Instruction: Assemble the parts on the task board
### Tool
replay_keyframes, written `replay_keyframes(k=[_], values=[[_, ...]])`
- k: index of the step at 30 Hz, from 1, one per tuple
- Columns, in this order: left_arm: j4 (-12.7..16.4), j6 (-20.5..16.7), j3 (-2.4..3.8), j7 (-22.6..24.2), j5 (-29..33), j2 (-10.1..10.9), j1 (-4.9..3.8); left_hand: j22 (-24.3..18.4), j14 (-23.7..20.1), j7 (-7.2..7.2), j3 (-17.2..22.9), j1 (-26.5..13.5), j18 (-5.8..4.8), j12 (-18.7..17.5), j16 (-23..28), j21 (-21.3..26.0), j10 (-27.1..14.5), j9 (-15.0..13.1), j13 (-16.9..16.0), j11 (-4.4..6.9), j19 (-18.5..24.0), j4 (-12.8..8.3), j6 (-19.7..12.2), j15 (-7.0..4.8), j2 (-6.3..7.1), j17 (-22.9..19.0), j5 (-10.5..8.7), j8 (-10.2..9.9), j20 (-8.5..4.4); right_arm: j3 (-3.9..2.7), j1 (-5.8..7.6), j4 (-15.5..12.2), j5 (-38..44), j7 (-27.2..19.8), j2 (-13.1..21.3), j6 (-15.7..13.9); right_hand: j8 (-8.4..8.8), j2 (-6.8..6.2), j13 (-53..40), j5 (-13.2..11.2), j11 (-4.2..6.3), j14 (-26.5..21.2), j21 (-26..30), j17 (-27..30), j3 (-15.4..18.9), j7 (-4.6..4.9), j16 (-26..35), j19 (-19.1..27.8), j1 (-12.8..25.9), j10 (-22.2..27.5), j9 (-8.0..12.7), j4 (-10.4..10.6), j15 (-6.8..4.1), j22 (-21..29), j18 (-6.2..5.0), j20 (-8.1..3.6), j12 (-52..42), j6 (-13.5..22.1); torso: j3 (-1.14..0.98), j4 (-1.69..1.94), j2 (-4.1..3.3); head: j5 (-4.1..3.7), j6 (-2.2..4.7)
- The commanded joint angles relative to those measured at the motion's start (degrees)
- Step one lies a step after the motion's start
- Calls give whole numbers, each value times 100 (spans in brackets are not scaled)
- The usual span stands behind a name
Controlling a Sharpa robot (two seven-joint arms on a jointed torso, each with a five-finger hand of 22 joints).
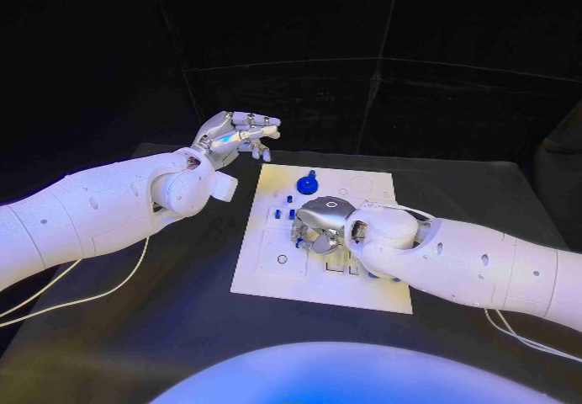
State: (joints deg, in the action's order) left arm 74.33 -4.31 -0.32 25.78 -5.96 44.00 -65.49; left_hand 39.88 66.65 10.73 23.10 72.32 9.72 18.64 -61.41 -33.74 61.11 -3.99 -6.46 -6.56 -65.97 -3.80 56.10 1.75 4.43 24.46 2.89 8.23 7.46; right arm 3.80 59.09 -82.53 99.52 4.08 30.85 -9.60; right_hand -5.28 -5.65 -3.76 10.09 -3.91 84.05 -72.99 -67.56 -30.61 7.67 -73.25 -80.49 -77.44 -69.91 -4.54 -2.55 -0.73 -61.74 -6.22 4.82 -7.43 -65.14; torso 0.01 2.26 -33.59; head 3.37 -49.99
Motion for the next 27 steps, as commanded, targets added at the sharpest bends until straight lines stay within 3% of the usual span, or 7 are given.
replay_keyframes(k=[1, 11, 14, 18, 27], values=[[3, 82, 5, -2, 30, -1, -12, -5, -38, 16, -27, -41, 73, 33, -13, 36, -31, 10, -9, 12, -48, 4, -43, -5, 6, -5, 25, 36, -4, -1, 2, -4, 80, 37, -13, 221, 18, -51, -7, 32, 10, 242, -15, 6, 11, 20, -32, -4, 30, -29, -5, -37, -37, 4, 61, 1, 28, -26, 2, -4, 3, 5, -1], [4, 88, 5, -13, 30, 10, -12, -5, -38, 16, -27, -41, 73, 33, -13, 36, -31, 10, -9, 12, -48, 4, -43, -5, 6, -5, 25, 36, -4, 0, -13, -8, 140, 62, -46, 148, 42, -90, -5, 23, 4, 236, -6, 24, 39, 26, -28, 9, 67, -16, 2, -47, -31, 20, 57, 6, 59, -5, 4, 0, 3, 3, -1], [7, 90, 5, -18, 30, 15, -12, -5, -38, 16, -27, -41, 73, 33, -13, 36, -31, 10, -9, 12, -48, 4, -43, -5, 6, -5, 25, 36, -4, 1, -14, 9, 150, 121, -48, 13, 183, -217, 14, -58, -87, 225, 35, 43, 140, 134, -31, 48, 240, 209, 73, 11, 47, 87, 51, 51, 208, 312, 6, 0, 2, 5, -1], [8, 103, 5, -33, 30, 20, -12, -9, -39, 17, -32, -37, 74, 39, -15, 40, -42, 11, -8, 11, -50, 3, -51, -5, 6, -9, 25, 36, -4, 1, -15, 28, 153, 167, -41, -199, 181, -376, 14, -283, -239, 173, 272, 176, 403, 243, 48, 205, 377, 732, 93, 62, 158, 452, -22, 152, 363, 977, 3, -3, 5, 1, -1], [0, 125, 5, -62, 30, 25, -12, -11, -40, 18, -37, -37, 74, 42, -15, 42, -49, 11, -8, 10, -50, 4, -55, -4, 6, -12, 24, 36, -3, 2, -16, -77, 11, 69, 70, -631, 155, -333, -2, -256, -231, 157, 306, 243, 631, 224, 69, 217, 352, 864, 70, 82, 158, 500, -36, 180, 270, 1078, -4, -10, 1, -20, -1]])
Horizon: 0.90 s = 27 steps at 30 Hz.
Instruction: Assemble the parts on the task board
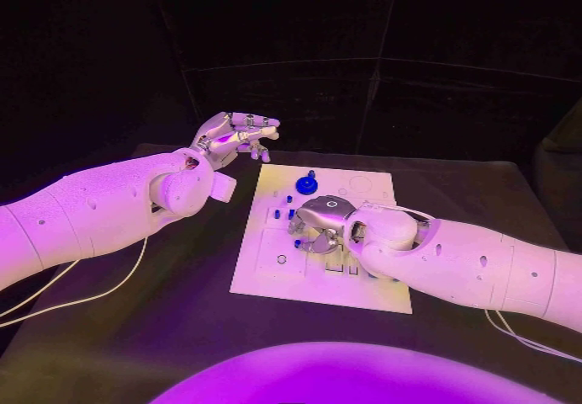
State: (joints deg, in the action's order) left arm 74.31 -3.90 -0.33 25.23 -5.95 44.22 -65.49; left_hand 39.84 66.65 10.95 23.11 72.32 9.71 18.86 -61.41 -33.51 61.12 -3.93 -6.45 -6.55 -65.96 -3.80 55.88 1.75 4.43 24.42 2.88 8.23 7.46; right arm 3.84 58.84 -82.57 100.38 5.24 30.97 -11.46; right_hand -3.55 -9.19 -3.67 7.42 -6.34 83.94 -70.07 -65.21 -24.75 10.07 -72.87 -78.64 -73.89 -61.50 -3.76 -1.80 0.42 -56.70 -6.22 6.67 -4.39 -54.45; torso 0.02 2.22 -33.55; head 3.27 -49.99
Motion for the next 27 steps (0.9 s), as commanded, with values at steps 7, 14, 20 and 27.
replay_keyframes(k=[7, 14, 20, 27], values=[[1, 91, 4, -25, 29, 26, -12, -8, -41, -3, -39, -35, 75, 21, -16, 21, -53, 6, -9, 9, -51, 3, -36, -4, 5, -9, 24, 37, -3, -15, 26, -579, -450, -35, 647, -727, -66, 78, -21, 150, 60, 173, -3, 25, 180, -66, 14, 2, -41, -94, -33, 32, 5, -18, -32, -32, -198, -150, 1, -12, 9, -72, -1], [3, 95, 3, -28, 29, 41, -11, -9, -41, -3, -39, -34, 75, 23, -16, 22, -55, 6, -9, 9, -51, 2, -37, -4, 5, -10, 23, 37, -3, -66, 315, -766, -822, 273, 1256, -467, -55, 18, -1, 183, 67, 169, -1, 53, 291, -83, 17, -8, -32, -49, -28, 39, 0, -12, -29, -38, -222, -206, -2, -22, 11, -191, -1], [-5, 103, -2, -30, 29, 37, -10, -13, -43, -4, -40, -22, 76, 31, -17, 25, -61, 5, -9, 11, -52, -3, -39, -4, -2, -14, 23, 40, -3, -79, 458, -628, -707, 408, 1462, -352, -14, -19, 7, 188, 69, 166, 5, 80, 525, -127, 12, -15, -94, 208, -10, 27, 0, 0, -28, -36, -159, -151, -4, -10, 5, -263, -1], [-12, 115, -8, -32, 29, 22, -9, -13, -43, -4, -40, -22, 76, 31, -17, 25, -61, 5, -9, 11, -52, -3, -39, -4, -2, -14, 23, 40, -3, -82, 500, -448, -580, 437, 1439, -228, -12, 8, 3, 186, 64, 169, 4, 83, 665, -185, -3, -21, -157, 277, -8, 30, 8, 1, -26, -29, -150, -129, -5, 4, -2, -279, -1]])
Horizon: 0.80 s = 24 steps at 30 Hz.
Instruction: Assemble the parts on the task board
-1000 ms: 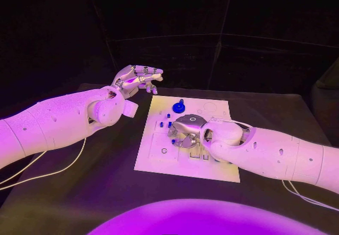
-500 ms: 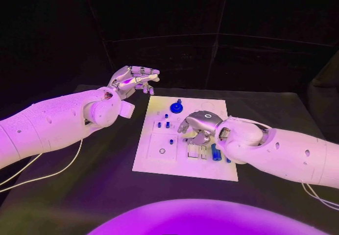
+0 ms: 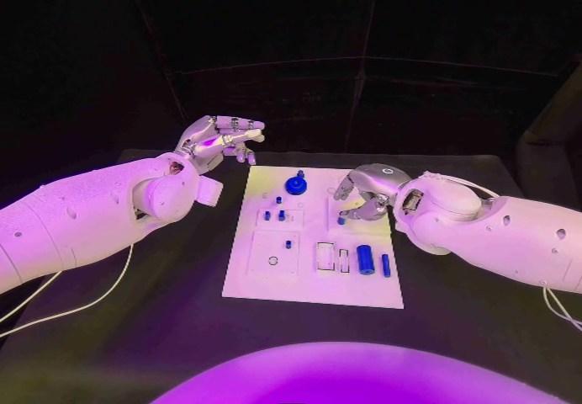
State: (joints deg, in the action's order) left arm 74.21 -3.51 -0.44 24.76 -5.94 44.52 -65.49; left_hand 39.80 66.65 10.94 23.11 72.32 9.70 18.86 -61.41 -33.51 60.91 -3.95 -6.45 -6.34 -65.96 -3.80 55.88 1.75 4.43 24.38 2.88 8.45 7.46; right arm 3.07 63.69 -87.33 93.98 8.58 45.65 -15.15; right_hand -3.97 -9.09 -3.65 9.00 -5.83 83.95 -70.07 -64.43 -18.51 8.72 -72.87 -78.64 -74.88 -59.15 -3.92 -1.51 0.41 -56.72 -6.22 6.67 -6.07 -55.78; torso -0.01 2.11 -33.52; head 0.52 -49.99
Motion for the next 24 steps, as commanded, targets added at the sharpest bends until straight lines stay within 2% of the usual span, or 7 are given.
replay_keyframes(k=[1, 3, 5, 13, 19, 24], values=[[-3, 78, 3, 15, 28, -10, -9, -9, -43, -4, -40, -22, 76, 31, -17, 26, -40, 7, -10, -11, -52, -3, -39, -4, -2, -10, 23, 18, -3, -6, 18, 47, 69, 102, -43, 176, 32, 4, 0, 27, 13, 169, 4, 7, 51, -60, -4, -22, -65, 43, 8, 0, 9, 4, -26, -28, 17, 6, -2, 16, -5, -2, -1], [-5, 78, 2, 13, 28, -11, -9, -9, -43, -4, -40, -22, 76, 31, -17, 26, -40, 7, -10, -11, -52, -3, -39, -4, -2, -10, 23, 18, -3, -6, 20, 76, 87, 101, -71, 264, 32, 7, 0, 27, 12, 169, 6, 7, 59, -68, -5, -20, -72, 45, 8, 0, 10, 8, -27, -28, 16, 8, 0, 18, -2, -2, -1], [-5, 80, 0, 11, 28, -12, -9, -9, -43, -4, -40, -22, 76, 31, -17, 26, -40, 7, -10, -11, -52, -3, -39, -4, -2, -10, 23, 18, -3, -6, 21, 103, 121, 120, -112, 479, 32, 24, -3, 27, 14, 169, 3, 13, 83, -88, -6, -24, -93, 36, 8, -2, 11, 3, -26, -26, 5, 12, 7, 20, -2, 2, -1], [-17, 95, -1, 6, 28, -12, -9, -9, -43, -4, -40, -22, 76, 31, -17, 26, -40, 7, -10, -11, -52, -3, -39, -4, -2, -10, 23, 18, -3, -4, 21, 148, 225, 172, -187, 1075, 14, 90, -13, 17, 47, 165, 15, 45, 190, -106, -4, -22, -132, -120, 0, 17, -8, 25, -30, -35, -100, -24, 7, 8, 1, 7, -1], [-27, 104, -2, 7, 28, -20, -8, -9, -43, -4, -40, -22, 76, 31, -17, 26, -40, 7, -10, -11, -52, -3, -39, -4, -2, -10, 23, 18, -3, -3, 19, 202, 242, 200, -235, 1337, -13, 178, -8, 43, 93, 167, 11, 59, 184, -67, -13, -33, -193, -335, -12, 21, -44, 21, -29, -65, -195, -147, 0, 9, -1, 7, -1], [-33, 105, -2, 5, 28, -21, -8, -9, -43, -4, -40, -22, 76, 31, -17, 26, -40, 7, -10, -11, -52, -3, -39, -4, -2, -10, 23, 18, -3, -3, 18, 254, 273, 202, -270, 1354, -28, 244, 4, 47, 100, 169, 6, 66, 99, -55, -20, -42, -247, -425, -17, 14, -57, 16, -26, -80, -193, -242, 1, 11, -5, 3, -1]])
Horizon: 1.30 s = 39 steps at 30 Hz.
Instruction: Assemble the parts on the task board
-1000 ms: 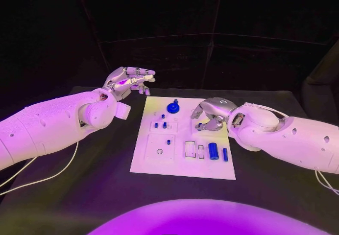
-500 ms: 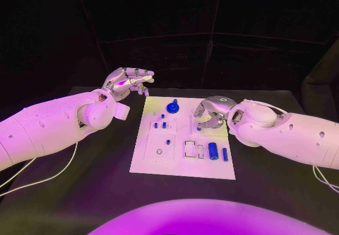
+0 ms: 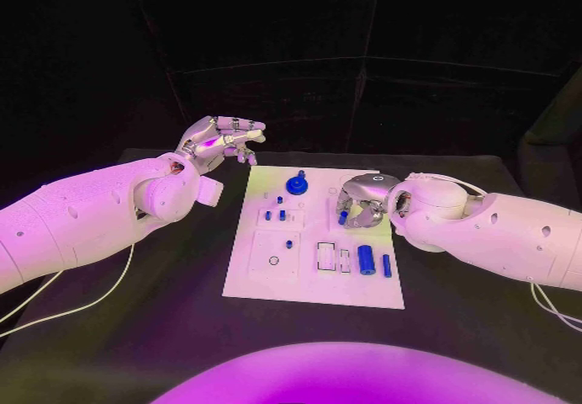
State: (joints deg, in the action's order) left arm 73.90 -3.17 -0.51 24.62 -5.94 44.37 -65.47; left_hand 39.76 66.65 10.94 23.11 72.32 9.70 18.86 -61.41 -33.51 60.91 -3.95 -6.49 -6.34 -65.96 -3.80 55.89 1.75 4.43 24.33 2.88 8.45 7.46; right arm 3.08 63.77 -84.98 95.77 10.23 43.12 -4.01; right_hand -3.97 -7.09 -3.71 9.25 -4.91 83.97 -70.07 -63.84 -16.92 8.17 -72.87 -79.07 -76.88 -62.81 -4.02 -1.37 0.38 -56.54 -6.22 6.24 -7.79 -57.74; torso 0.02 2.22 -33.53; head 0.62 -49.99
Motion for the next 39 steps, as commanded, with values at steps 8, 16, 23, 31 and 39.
replay_keyframes(k=[8, 16, 23, 31, 39], values=[[-10, 75, 3, 15, 28, -10, -9, -5, -43, -4, -40, -22, 76, 31, -17, 26, -40, 8, -6, -11, -52, -3, -39, -4, -2, -5, 23, 18, -3, -4, 9, 84, 119, -53, -68, 52, -100, 215, 4, -108, 43, 176, -9, -10, -387, 3, -61, -23, -120, -372, -31, 17, -90, -16, -22, -65, -26, -355, 1, 0, -3, -7, -1], [-17, 79, 3, 9, 28, -9, -9, -5, -43, -4, -40, -22, 76, 31, -17, 26, -40, 8, -6, -11, -52, -3, -39, -4, -2, -5, 23, 18, -3, -4, 8, 93, 122, -67, -77, -386, -221, 453, -21, -524, 153, 234, -178, -221, -702, -84, -241, -135, -118, -785, -79, 94, -173, -262, 23, -143, -48, -722, 3, -4, -2, -21, -1], [-22, 87, 2, -4, 28, -3, -9, -5, -43, -4, -40, -22, 76, 31, -17, 26, -40, 8, -6, -11, -52, -3, -39, -4, -2, -5, 23, 18, -3, -4, 8, 77, 104, -4, -25, -665, -227, 512, -13, -572, 179, 241, -216, -242, -838, -110, -278, -157, -121, -872, -90, 97, -194, -308, 32, -171, 13, -789, 2, 4, -1, -7, -1], [-33, 77, 1, -16, 28, 18, -9, -13, -48, -2, -48, -9, 77, 50, -20, 34, -53, 7, -7, -12, -55, -7, -44, -4, -12, -16, 22, 25, -3, -6, 9, -317, -300, -53, 270, -827, -206, 406, -8, -529, 173, 227, -210, -199, -876, -99, -263, -149, -102, -888, -88, 57, -193, -292, 31, -177, 75, -792, 10, 29, 12, 36, -1], [-55, 74, 0, -14, 28, 31, -9, -15, -49, -2, -48, -3, 77, 54, -20, 36, -58, 7, -6, -12, -55, -10, -46, -4, -15, -18, 23, 26, -3, -10, 11, -951, -597, -264, 380, -1075, -185, 353, -6, -505, 165, 220, -201, -179, -896, -87, -255, -141, -88, -886, -82, 42, -190, -276, 28, -176, 111, -777, 3, 7, 7, 112, -1]])
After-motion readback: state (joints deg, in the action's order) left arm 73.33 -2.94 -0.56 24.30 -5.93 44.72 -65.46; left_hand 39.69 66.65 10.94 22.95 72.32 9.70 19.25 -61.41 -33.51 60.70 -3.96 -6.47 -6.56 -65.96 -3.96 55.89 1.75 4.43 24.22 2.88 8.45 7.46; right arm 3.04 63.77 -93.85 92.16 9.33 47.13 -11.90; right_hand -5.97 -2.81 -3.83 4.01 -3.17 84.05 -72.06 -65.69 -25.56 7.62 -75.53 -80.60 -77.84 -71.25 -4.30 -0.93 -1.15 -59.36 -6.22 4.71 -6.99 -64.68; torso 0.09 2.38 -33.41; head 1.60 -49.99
